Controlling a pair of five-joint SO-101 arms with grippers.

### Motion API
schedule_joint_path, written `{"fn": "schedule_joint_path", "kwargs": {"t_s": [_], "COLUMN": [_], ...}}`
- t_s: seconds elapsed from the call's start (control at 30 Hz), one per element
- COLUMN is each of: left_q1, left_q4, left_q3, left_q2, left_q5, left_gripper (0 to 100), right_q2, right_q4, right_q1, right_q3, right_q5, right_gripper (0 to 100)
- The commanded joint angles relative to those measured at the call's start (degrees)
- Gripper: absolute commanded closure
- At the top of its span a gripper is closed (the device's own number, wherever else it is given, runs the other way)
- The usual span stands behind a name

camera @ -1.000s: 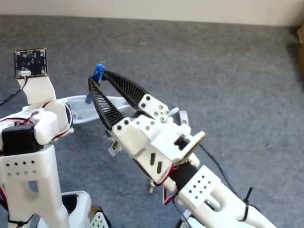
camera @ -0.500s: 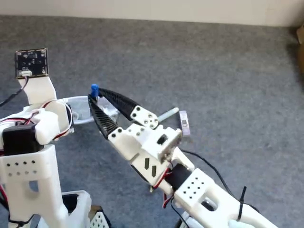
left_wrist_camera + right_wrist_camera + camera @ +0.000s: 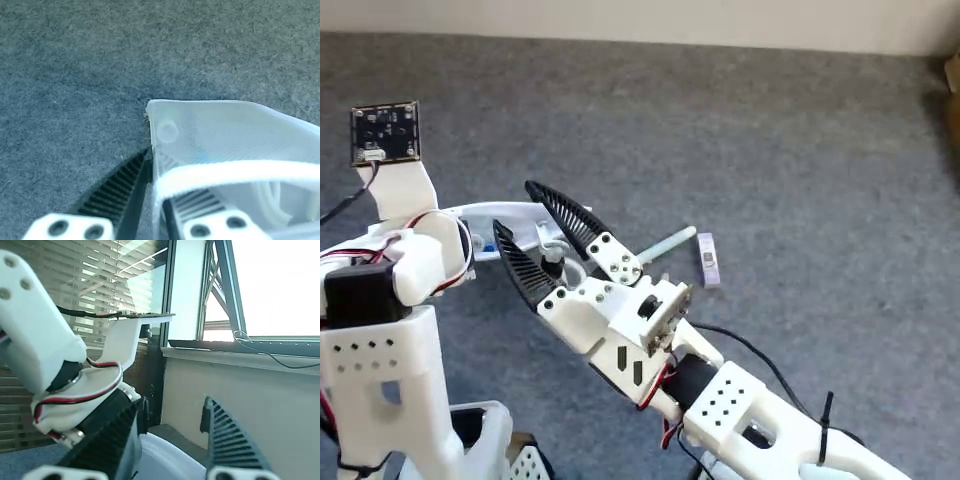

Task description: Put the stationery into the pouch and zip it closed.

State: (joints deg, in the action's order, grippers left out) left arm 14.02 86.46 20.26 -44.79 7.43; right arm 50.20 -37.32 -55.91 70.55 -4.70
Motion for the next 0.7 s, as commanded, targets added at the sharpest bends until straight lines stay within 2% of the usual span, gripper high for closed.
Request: {"fn": "schedule_joint_path", "kwargs": {"t_s": [0.0, 0.17, 0.43, 0.67], "left_q1": [-0.7, -0.6, -0.6, -0.7], "left_q4": [-0.2, -0.2, -0.3, -0.3], "left_q3": [-0.7, -0.7, -0.7, -0.7], "left_q2": [0.0, -0.2, -0.2, 0.0], "left_q5": [-0.4, -0.4, -0.4, -0.4], "left_gripper": [99, 99, 99, 99], "right_q2": [0.7, 3.2, 18.5, 22.5], "right_q4": [-0.7, 1.4, 29.3, 50.1], "right_q1": [-0.7, -0.3, -0.5, 0.4], "right_q3": [-0.5, -0.5, -4.4, -9.8], "right_q5": [-0.9, -0.7, -0.5, -0.4], "right_gripper": [83.5, 83.6, 83.6, 83.6]}}
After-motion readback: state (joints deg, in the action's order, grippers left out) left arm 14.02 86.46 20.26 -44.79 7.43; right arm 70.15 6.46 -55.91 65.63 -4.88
